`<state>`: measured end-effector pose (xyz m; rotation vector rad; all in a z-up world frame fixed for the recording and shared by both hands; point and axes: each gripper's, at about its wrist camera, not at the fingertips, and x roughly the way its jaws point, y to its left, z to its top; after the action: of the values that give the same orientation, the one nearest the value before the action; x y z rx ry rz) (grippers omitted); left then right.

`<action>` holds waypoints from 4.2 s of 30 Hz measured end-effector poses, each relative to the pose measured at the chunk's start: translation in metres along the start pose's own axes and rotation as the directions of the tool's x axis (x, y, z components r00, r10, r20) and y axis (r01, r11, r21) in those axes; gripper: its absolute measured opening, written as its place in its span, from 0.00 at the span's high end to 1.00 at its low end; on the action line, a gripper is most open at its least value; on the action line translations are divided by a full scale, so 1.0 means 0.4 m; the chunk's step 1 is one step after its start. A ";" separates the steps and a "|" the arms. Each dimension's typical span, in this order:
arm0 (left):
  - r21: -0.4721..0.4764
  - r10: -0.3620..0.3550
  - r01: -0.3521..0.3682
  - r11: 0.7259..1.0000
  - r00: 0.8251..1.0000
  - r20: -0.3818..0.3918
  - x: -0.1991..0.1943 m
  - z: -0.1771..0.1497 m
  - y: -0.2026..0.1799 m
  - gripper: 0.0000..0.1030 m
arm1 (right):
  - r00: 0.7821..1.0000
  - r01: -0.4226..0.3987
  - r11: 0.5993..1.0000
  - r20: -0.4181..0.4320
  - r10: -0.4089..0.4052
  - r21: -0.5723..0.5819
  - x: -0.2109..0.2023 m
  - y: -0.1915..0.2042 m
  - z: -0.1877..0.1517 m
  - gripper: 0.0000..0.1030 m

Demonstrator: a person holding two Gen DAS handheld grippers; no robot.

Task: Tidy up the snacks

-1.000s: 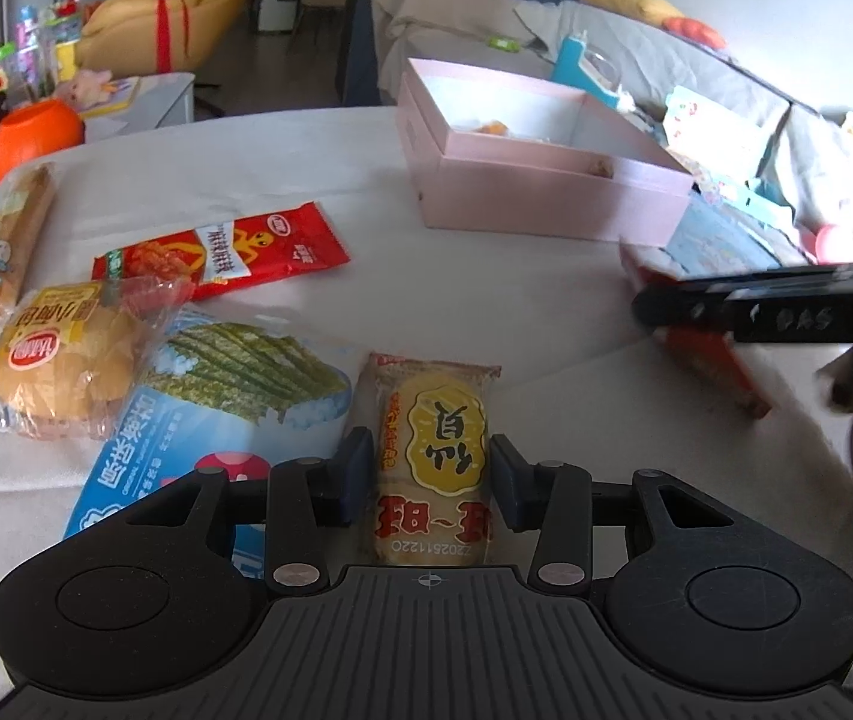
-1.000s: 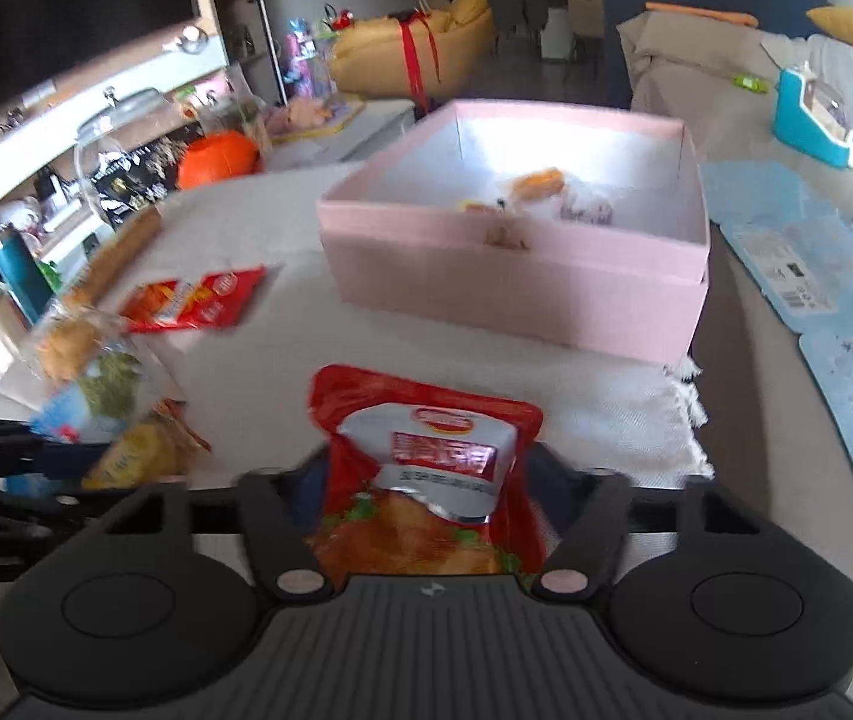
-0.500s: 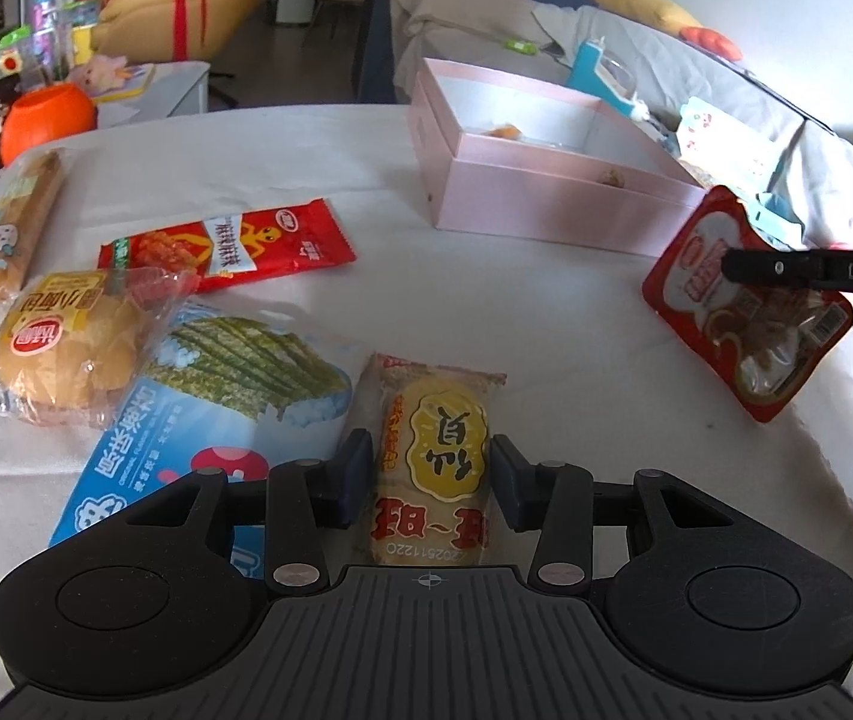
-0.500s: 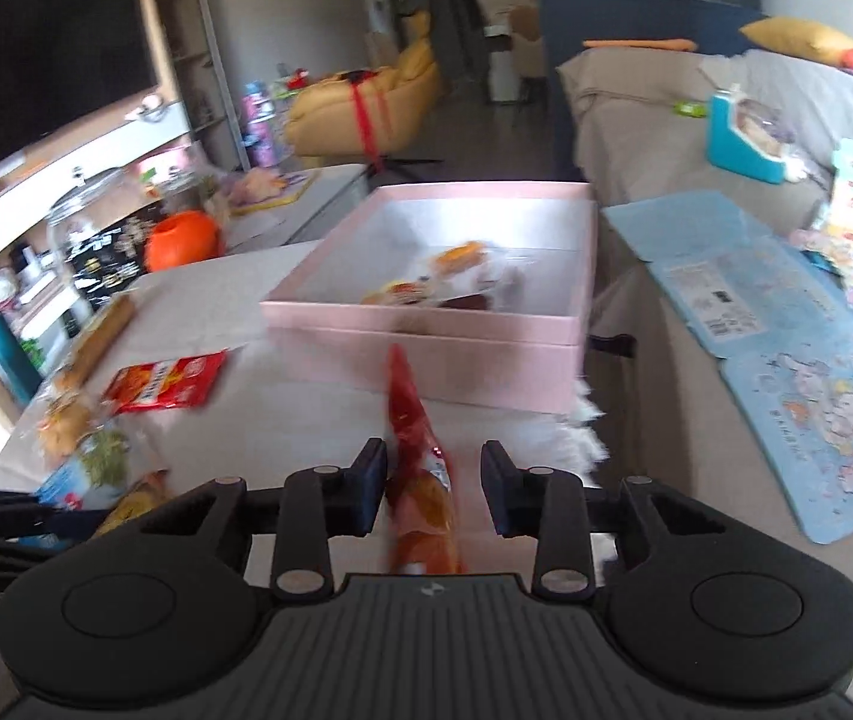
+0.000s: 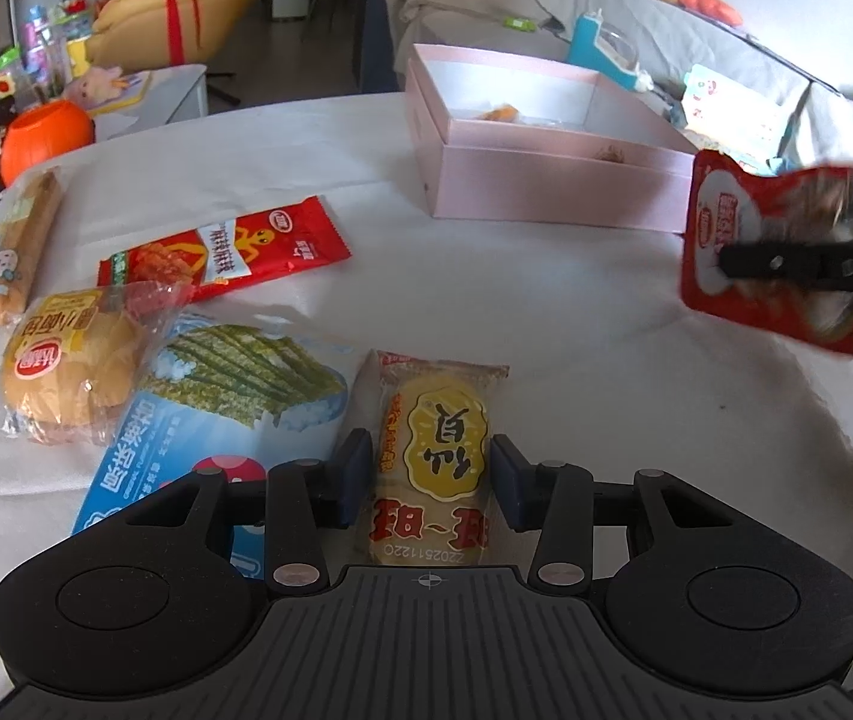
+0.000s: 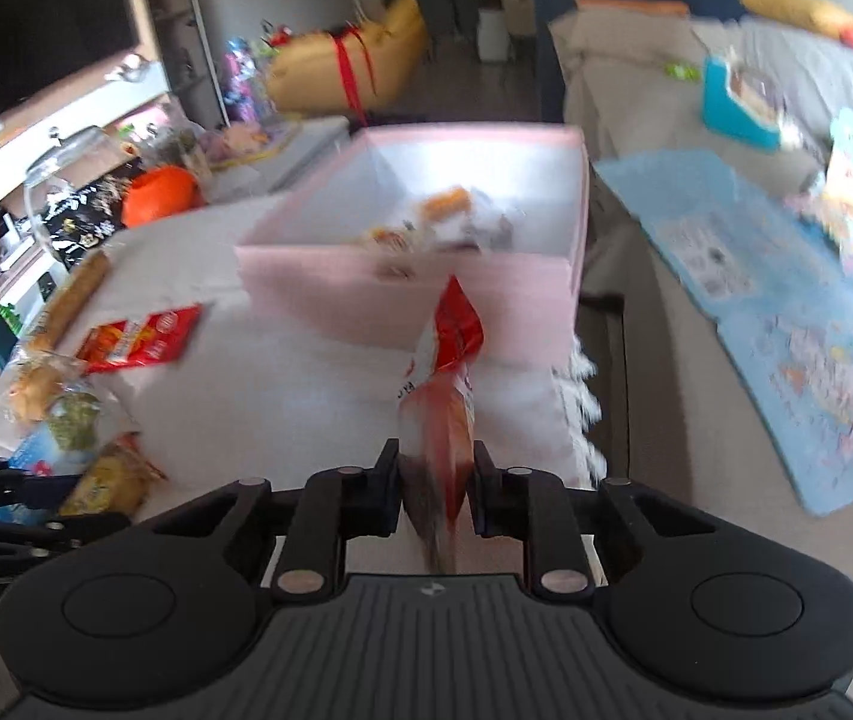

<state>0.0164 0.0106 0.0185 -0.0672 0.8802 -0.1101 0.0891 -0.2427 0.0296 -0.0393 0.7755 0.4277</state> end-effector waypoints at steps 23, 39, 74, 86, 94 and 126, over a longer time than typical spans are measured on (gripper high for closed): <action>-0.066 -0.306 0.327 0.943 0.927 0.215 0.104 0.505 -0.003 0.58 | 0.961 0.050 0.996 0.276 -0.026 -0.080 -0.059 0.025 0.395 0.60; -0.282 -0.004 0.069 0.957 0.975 0.224 -0.090 0.031 0.298 0.58 | 0.986 -0.166 0.985 0.005 0.167 -0.048 0.079 0.153 0.106 0.37; -0.599 0.186 -0.036 0.800 0.964 0.190 -0.128 -0.046 0.456 0.58 | 0.980 -0.188 0.966 -0.105 0.171 -0.178 0.187 0.503 -0.027 0.13; -0.472 0.084 0.013 0.881 0.980 0.183 -0.048 0.031 0.417 0.57 | 0.988 -0.134 0.989 -0.082 0.129 -0.061 0.125 0.311 -0.044 0.13; -0.421 0.007 0.057 0.905 0.989 0.148 -0.121 -0.029 0.370 0.58 | 0.982 -0.180 0.978 -0.068 0.174 -0.107 0.110 0.383 -0.033 0.13; -0.464 0.137 -0.063 0.884 0.982 0.128 -0.112 0.011 0.368 0.62 | 0.995 -0.075 0.966 -0.075 0.058 -0.247 0.195 0.456 -0.033 0.10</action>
<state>0.0016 0.1623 0.0404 -0.4675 0.7344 0.2028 0.0588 -0.0505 -0.0112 -0.2652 0.7870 0.5888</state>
